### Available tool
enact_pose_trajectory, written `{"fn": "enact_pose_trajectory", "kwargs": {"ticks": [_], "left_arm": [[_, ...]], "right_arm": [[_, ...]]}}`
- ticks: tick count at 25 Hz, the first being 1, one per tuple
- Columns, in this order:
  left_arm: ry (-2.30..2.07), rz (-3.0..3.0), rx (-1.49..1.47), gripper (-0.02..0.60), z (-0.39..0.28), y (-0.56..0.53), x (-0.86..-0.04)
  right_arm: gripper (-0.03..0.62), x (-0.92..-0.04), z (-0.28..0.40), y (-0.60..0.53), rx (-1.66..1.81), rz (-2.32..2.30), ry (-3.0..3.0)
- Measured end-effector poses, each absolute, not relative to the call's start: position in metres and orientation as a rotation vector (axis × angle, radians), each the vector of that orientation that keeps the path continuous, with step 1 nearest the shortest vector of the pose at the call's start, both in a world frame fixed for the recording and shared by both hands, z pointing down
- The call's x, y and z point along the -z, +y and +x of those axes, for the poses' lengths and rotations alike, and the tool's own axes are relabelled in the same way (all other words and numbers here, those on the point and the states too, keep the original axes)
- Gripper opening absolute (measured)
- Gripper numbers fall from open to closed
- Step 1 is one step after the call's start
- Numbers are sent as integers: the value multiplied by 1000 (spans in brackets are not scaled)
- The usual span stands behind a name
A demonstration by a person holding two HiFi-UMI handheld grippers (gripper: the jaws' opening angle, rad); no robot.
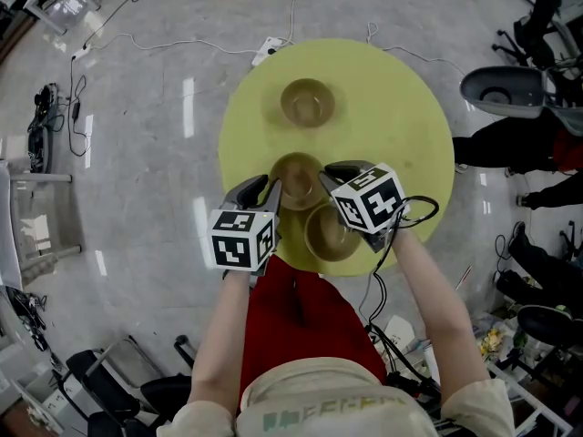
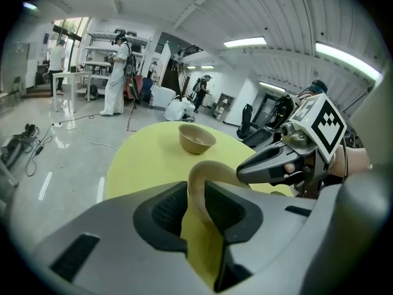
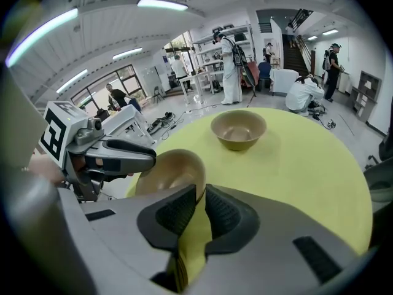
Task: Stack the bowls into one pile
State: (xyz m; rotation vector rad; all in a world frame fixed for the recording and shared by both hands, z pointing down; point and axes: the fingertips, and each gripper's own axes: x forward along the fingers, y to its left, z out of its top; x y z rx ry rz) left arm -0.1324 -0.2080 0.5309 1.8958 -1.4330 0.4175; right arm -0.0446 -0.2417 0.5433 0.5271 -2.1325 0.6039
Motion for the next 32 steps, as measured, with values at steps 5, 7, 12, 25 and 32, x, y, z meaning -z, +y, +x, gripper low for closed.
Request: {"fn": "enact_pose_trajectory", "kwargs": {"ticks": [5,7,12,25,32], "left_arm": [[-1424,1888,-425,95,-133,-206,-534],[-1418,1886,-431,95,-133,-205,-535],[-1410,1873,-442,95,-129,-207,-540],[-1400,1864,-451,87,-127,-206,-542],[-1398,1865,-444,86,-125,-204,-542]], "right_arm": [[40,-545,-43,-241,-585,535,-2110],[40,-544,-43,-241,-585,539,-2103],[40,-542,-40,-245,-556,566,-2087],[41,-545,-40,-246,-599,587,-2036],[92,-546,-34,-248,-625,629,-2028]]}}
